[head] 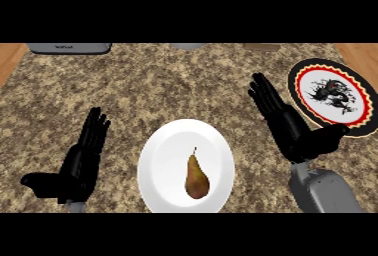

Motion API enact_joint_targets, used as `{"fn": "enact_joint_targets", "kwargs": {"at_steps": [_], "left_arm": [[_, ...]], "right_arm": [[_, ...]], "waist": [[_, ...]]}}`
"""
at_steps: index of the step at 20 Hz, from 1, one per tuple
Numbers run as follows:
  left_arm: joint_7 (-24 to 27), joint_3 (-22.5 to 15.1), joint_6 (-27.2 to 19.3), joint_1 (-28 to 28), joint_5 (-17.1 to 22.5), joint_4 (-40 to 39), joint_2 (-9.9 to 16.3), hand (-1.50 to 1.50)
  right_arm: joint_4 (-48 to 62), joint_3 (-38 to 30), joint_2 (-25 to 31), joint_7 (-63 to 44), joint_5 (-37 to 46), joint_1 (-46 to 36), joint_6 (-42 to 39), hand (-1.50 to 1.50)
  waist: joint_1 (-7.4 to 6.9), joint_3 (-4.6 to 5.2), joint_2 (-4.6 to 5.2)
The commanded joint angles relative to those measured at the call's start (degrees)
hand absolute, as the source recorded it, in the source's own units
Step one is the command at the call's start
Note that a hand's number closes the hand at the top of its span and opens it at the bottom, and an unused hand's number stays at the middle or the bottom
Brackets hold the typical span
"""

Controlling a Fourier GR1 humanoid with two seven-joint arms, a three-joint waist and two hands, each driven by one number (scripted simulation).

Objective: Pick the pear from the plate and place it in the plate

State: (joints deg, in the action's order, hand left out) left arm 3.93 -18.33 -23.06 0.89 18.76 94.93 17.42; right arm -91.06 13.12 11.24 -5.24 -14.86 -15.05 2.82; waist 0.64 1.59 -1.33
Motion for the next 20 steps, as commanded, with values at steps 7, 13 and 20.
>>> {"fn": "enact_joint_targets", "kwargs": {"at_steps": [7, 13, 20], "left_arm": [[-5.96, 0.40, 4.01, -3.16, -1.63, -4.86, 6.53, 0.00], [-8.55, 2.45, 6.48, -7.68, -1.93, -10.97, 7.17, 0.00], [-10.30, 4.96, 8.02, -11.27, -1.99, -14.18, 6.36, 0.00]], "right_arm": [[7.60, 13.22, 11.33, -5.36, 10.72, -15.02, -18.56, 1.50], [34.37, 5.66, -0.49, 10.27, 3.59, -9.68, -18.36, -1.50], [39.36, 11.32, 3.19, 13.17, 12.54, -17.22, -29.29, -1.50]], "waist": [[-5.86, -0.34, 1.12], [-1.74, -1.66, 1.94], [-1.51, -1.62, 1.59]]}}
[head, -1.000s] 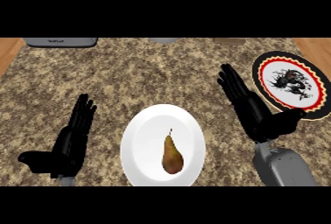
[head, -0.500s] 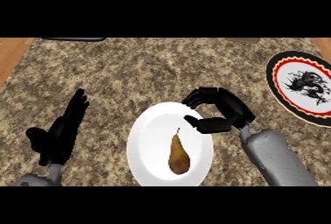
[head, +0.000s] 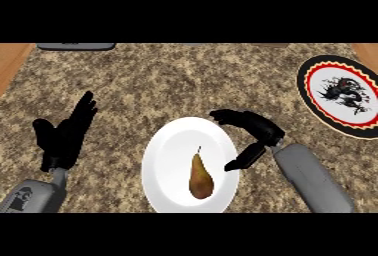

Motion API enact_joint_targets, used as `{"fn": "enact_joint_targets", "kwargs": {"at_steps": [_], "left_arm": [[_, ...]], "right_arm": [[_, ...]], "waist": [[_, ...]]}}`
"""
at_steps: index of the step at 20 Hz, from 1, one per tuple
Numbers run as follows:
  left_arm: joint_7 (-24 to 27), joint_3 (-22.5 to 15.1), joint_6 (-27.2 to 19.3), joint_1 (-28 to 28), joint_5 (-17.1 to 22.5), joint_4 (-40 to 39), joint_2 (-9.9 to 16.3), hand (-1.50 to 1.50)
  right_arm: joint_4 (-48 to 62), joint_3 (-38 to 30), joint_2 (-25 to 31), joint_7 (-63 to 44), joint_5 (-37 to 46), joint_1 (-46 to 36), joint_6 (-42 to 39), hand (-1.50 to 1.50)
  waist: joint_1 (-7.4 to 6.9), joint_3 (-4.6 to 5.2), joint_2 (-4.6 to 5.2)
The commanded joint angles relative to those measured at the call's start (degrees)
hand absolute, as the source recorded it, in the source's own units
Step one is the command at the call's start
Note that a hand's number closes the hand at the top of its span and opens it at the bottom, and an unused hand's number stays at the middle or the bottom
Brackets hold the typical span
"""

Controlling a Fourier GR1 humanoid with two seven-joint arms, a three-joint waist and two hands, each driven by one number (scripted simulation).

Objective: Pick the pear from the plate and place it in the plate

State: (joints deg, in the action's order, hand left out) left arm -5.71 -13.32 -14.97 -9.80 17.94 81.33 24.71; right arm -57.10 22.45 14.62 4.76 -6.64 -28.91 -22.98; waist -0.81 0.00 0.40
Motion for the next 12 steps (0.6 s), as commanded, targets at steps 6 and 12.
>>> {"fn": "enact_joint_targets", "kwargs": {"at_steps": [6, 12], "left_arm": [[0.52, 3.69, 3.09, -3.46, -1.42, -6.66, -1.19, 0.00], [1.13, 5.53, 6.36, 0.26, -1.14, -3.55, -0.36, 0.00]], "right_arm": [[0.73, 1.21, -1.42, -7.98, 4.82, -8.49, -7.69, -1.50], [1.56, 2.08, -2.00, -11.81, 7.62, -10.45, -14.27, -1.50]], "waist": [[0.77, 0.03, -0.34], [0.52, 0.02, -0.42]]}}
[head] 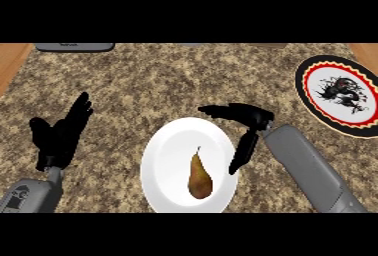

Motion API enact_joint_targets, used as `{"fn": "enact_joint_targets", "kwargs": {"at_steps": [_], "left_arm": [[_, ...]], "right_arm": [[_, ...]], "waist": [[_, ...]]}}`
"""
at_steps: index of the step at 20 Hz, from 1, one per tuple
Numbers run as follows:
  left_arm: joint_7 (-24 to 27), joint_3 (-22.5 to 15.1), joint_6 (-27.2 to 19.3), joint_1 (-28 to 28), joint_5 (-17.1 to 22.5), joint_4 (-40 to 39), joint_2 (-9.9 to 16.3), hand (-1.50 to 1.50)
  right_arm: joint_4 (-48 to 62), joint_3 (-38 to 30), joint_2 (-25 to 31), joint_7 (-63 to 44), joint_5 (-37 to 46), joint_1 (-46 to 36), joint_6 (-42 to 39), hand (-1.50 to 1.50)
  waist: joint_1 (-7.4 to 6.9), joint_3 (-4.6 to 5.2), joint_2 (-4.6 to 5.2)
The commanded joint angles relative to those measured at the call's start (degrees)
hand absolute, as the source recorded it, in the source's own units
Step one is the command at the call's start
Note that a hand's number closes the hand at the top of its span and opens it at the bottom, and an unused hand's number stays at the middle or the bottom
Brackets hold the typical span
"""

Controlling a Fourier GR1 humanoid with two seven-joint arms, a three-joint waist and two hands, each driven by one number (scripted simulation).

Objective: Pick the pear from the plate and place it in the plate

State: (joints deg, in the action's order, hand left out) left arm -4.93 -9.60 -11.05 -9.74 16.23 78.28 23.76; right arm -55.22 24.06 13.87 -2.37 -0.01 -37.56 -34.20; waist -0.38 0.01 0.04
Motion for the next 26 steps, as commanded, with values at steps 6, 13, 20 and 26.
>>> {"fn": "enact_joint_targets", "kwargs": {"at_steps": [6, 13, 20, 26], "left_arm": [[-3.75, 0.33, -0.63, 0.64, -1.99, 3.26, -1.39, 0.00], [0.31, 2.76, 2.58, -0.86, -3.20, -2.22, -2.67, 0.00], [-0.85, 5.16, 3.82, -0.88, -4.75, -1.04, -3.66, 0.00], [-2.45, 6.87, 4.46, 1.58, -6.10, 2.53, -4.38, 0.00]], "right_arm": [[0.86, 5.18, -3.07, -5.54, 7.83, -3.87, -5.84, -1.50], [4.63, 6.33, -4.42, -5.00, 14.38, -6.06, -9.61, -1.50], [3.28, 3.69, -8.75, -9.71, 16.57, -5.67, -15.14, -1.50], [3.36, 4.15, -12.32, -9.18, 23.50, -2.47, -12.25, -1.50]], "waist": [[-0.13, -0.02, -0.03], [-0.14, -0.01, 0.14], [0.14, 0.00, -0.03], [0.09, -0.01, -0.05]]}}
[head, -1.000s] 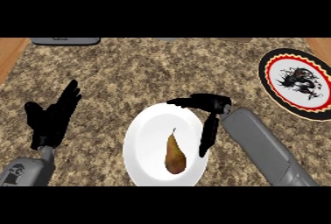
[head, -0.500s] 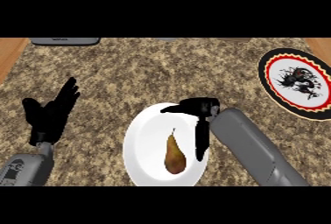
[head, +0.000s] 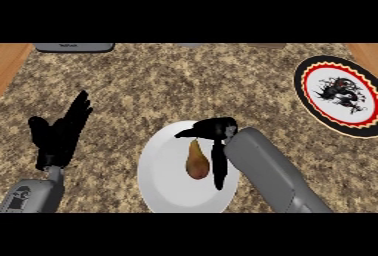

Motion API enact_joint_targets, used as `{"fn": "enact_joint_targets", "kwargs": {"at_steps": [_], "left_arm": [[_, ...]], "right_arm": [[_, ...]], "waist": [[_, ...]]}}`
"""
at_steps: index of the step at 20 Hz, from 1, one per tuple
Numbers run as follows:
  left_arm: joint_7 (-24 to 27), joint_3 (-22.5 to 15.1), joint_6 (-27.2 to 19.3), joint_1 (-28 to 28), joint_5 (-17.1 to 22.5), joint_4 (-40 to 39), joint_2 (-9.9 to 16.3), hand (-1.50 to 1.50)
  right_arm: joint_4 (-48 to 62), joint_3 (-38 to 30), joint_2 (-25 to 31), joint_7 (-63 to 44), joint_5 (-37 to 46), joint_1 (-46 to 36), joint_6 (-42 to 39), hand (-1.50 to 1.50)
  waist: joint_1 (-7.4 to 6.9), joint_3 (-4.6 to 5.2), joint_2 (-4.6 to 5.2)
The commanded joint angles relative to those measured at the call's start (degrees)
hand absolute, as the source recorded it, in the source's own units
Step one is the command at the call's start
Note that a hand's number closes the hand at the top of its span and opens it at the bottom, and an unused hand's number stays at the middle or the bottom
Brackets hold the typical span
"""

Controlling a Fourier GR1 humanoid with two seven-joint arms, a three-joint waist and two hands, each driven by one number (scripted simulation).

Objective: Pick the pear from the plate and place it in the plate

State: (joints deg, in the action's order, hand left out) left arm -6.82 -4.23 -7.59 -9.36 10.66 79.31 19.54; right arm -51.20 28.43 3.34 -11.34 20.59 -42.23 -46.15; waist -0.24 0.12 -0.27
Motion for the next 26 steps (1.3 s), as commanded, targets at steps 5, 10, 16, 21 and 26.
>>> {"fn": "enact_joint_targets", "kwargs": {"at_steps": [5, 10, 16, 21, 26], "left_arm": [[-3.63, 2.13, 1.94, 0.78, -0.83, 4.20, -0.17, 0.00], [-0.49, 0.25, 0.76, 0.76, -3.21, 1.38, -3.44, 0.00], [-1.68, 1.01, 0.89, -2.13, -3.24, -0.88, -3.74, 0.00], [-2.96, 3.16, 2.54, -3.32, -2.46, -1.06, -1.78, 0.00], [-3.25, 1.97, 1.82, -0.33, -3.69, 2.12, -2.85, 0.00]], "right_arm": [[1.26, 0.37, -2.50, 1.70, 7.00, 1.89, 0.88, -1.50], [2.66, 3.74, -3.23, 3.05, 6.90, 1.99, 1.38, -1.50], [4.33, 5.97, -2.35, 10.18, 7.42, 1.77, -3.07, 1.50], [2.03, 6.58, -3.18, 8.89, 6.10, 2.73, -1.63, 1.50], [-0.10, 7.36, -3.17, 9.52, 6.94, 6.13, 3.67, 1.50]], "waist": [[-0.11, -0.14, 0.23], [-0.21, -0.13, 0.24], [-0.39, -0.15, 0.53], [-0.35, -0.13, 0.38], [-0.45, -0.15, 0.30]]}}
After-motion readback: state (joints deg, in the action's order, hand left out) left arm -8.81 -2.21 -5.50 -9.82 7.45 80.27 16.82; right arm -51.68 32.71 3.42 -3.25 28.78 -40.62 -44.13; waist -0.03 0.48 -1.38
